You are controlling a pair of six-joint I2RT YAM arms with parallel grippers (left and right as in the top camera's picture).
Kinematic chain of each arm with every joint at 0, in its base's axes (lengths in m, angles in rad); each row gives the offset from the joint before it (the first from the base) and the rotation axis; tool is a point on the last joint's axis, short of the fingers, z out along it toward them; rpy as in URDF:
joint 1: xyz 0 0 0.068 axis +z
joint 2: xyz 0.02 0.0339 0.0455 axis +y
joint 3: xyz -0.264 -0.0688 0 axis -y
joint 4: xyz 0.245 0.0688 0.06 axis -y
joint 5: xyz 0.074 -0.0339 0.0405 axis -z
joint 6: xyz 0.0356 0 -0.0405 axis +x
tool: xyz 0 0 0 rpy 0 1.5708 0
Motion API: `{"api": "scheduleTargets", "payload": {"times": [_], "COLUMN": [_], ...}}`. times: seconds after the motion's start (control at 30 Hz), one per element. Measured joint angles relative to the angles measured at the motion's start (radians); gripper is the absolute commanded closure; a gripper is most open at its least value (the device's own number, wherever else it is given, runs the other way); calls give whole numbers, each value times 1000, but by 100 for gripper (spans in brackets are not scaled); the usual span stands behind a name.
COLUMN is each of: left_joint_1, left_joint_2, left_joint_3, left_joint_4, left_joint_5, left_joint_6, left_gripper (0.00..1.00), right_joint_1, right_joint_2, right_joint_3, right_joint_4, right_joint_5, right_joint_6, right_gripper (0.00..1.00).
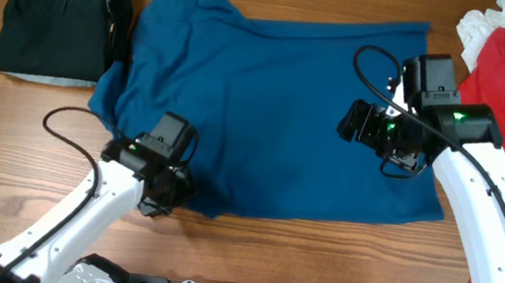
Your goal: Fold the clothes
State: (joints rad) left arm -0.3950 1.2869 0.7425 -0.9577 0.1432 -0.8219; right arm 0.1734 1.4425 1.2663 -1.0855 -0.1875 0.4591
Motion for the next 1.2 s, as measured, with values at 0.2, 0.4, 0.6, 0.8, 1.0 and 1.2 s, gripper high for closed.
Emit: {"api": "scheduleTargets", "payload": {"times": [0.2, 0.4, 0.6, 0.8, 1.0, 1.2], "left_joint_1": [0, 40, 79, 83, 91, 88], "left_joint_2": [-10, -10, 21, 150, 191, 81], "left_joint_3": [55, 61, 63, 65, 78, 119], "left_joint_4": [-116, 162, 489, 777, 769, 476], "left_joint_5": [45, -85, -242, -369, -380, -204], "left_joint_6": [109, 142, 171, 249, 348, 412], "left_gripper": [96, 96, 87, 37, 36, 44], "right_joint_1": [0, 0, 0, 0, 0, 0], "right_joint_2": [0, 0, 0, 0, 0, 0], "right_joint_3": [0, 0, 0, -1, -1, -1], "right_joint_4": [16, 25, 25, 30, 32, 47], "right_joint_5": [-8, -15, -15, -16, -15, -15], "right_joint_6": [0, -7, -11, -11, -15, -19], "right_gripper": [6, 6, 6, 6, 6, 6]}}
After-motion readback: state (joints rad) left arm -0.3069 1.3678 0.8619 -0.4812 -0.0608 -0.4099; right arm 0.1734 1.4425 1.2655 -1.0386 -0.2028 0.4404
